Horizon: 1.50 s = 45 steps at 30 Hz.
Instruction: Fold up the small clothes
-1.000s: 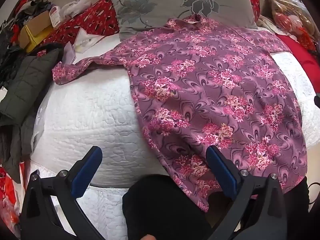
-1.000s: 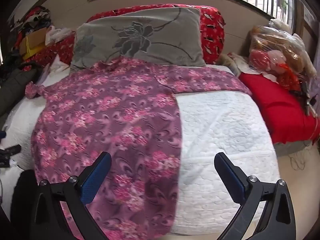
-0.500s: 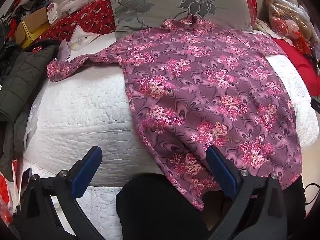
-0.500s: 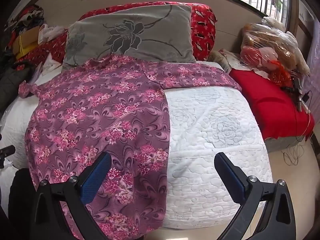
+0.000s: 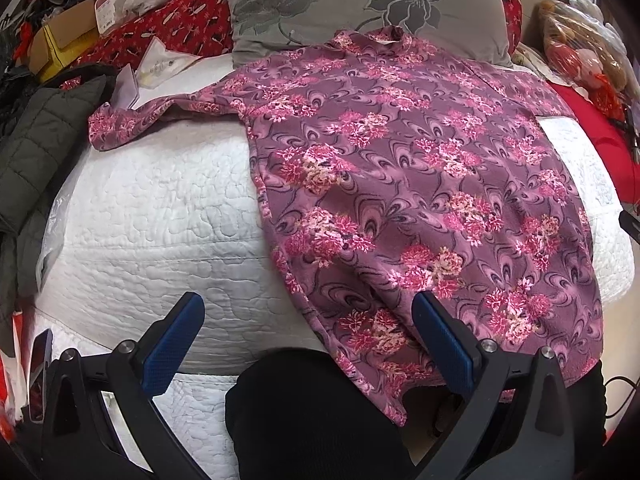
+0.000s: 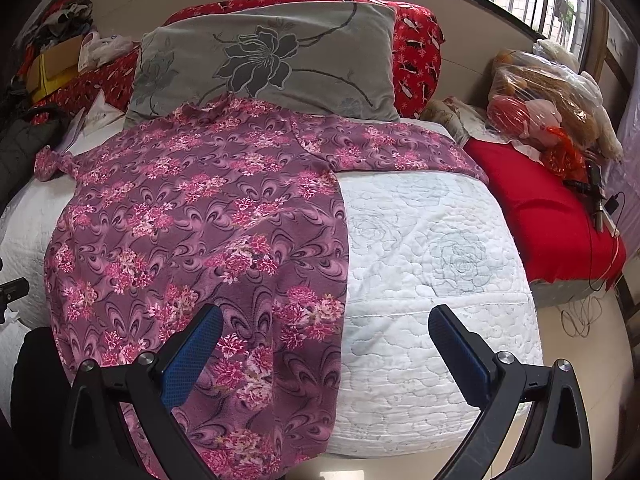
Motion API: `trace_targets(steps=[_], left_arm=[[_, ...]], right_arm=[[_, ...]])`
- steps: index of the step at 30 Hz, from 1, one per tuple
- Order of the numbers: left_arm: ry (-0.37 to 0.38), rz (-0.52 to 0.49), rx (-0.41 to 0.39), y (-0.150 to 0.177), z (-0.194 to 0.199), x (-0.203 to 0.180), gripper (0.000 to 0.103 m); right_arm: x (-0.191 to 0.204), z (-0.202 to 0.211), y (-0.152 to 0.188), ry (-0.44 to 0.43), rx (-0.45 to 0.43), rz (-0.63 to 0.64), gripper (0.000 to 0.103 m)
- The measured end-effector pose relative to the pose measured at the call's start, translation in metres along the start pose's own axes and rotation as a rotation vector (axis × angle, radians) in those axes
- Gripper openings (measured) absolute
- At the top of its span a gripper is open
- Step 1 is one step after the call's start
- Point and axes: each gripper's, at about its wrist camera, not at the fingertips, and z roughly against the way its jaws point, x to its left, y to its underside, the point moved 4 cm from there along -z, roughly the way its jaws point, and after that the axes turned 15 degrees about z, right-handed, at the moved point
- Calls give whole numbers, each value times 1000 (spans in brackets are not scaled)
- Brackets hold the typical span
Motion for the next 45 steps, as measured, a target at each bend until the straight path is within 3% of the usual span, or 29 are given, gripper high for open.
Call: trace_targets(steps=[20, 45], left_arm=[[-35, -25, -4, 6, 3, -3, 103], [-26, -29, 0, 9, 8, -5, 103]], right_arm=[[1, 3, 3, -10, -23, -26, 102], [-4, 10, 10, -27, -38, -46, 102]])
